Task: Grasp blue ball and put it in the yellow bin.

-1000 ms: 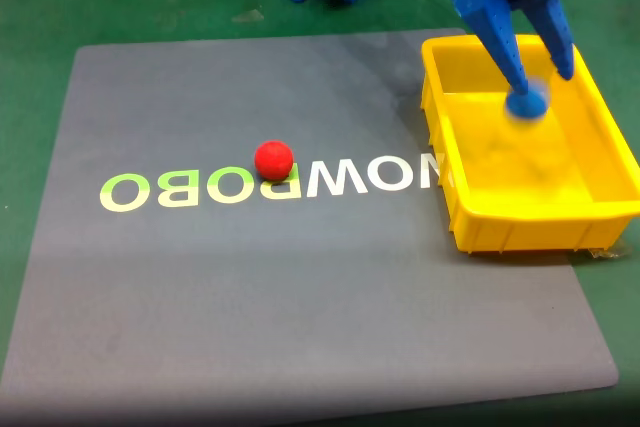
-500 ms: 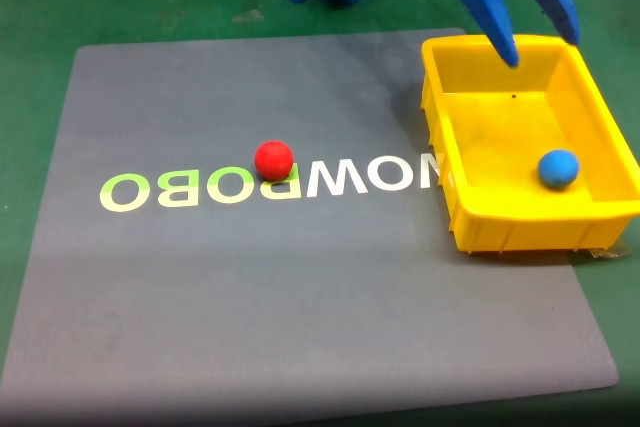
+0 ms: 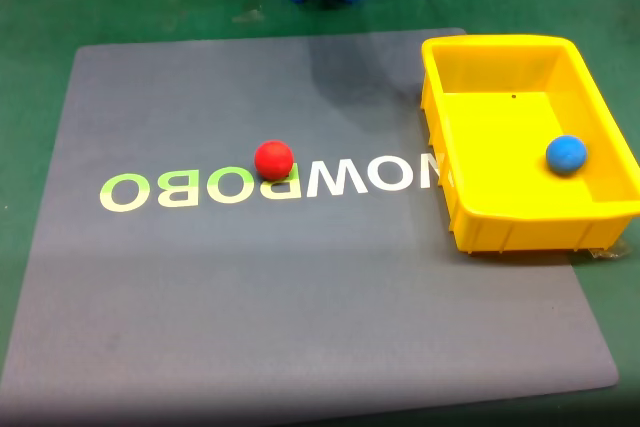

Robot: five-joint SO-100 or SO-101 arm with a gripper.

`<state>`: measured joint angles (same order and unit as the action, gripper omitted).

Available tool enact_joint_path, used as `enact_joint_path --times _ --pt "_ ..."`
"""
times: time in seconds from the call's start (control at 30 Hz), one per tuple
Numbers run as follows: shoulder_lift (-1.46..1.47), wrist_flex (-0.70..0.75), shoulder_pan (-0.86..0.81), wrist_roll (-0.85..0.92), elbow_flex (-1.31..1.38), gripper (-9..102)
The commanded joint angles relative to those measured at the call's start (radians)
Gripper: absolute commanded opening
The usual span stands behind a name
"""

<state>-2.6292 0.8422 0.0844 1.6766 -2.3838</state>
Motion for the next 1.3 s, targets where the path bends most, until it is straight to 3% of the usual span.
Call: enact_joint_path --times 0.0,0.13,0.33,0.63,0.83,0.97,1.27 --pt "-0.276 -0.002 -0.080 0.057 -0.270 24" --pt "-0.373 -0.009 -0.141 0.077 -0.423 18" --pt "-0.451 0.040 -0.132 0.032 -0.545 0" --pt "-0.693 0.353 -0.080 -0.075 -0.623 0" --pt "-0.693 0.416 -0.081 -0.104 -0.646 0" --pt "-0.695 0.410 -0.164 -0.029 -0.715 0" --pt "-0.696 0.517 -0.137 -0.064 -0.715 0"
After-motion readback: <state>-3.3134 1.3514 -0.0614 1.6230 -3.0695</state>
